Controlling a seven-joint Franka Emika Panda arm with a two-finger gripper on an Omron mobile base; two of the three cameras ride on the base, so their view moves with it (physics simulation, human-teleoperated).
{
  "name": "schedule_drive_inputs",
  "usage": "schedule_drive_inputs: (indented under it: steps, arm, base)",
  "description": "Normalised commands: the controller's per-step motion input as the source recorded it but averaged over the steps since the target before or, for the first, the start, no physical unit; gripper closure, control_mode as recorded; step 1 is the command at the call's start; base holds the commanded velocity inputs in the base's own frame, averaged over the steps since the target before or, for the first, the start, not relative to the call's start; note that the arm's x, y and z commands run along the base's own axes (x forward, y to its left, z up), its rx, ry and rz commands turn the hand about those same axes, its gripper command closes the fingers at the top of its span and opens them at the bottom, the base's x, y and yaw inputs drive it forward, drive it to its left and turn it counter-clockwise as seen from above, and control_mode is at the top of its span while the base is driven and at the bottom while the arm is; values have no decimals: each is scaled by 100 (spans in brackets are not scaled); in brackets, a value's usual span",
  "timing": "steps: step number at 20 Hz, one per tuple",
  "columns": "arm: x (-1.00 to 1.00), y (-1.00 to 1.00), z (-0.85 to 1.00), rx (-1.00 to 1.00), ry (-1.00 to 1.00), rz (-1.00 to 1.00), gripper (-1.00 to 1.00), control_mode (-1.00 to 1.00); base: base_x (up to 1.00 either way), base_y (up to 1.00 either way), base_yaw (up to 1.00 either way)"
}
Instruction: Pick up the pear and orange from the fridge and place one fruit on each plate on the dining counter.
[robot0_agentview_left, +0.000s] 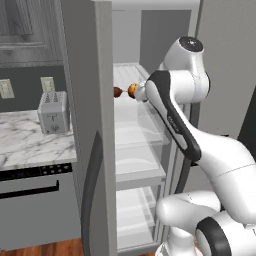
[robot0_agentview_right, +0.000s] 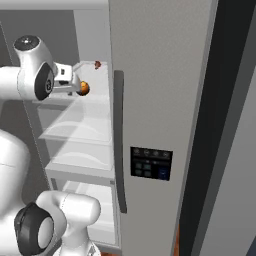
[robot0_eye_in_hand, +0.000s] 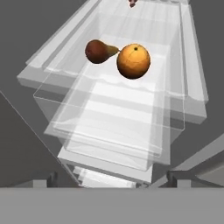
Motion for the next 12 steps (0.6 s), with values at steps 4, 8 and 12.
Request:
schedule_drive_inputs:
  steps: [4,8,12]
  arm:
    - [2,0,-30,1,-23,0,-100,-100]
    - [25,-5,-19,0,-13,0,-100,-100]
    - [50,0,-2,2,-1,0,-100,-100]
  base:
    - [0,0,0]
    - [0,0,0]
    - [0,0,0]
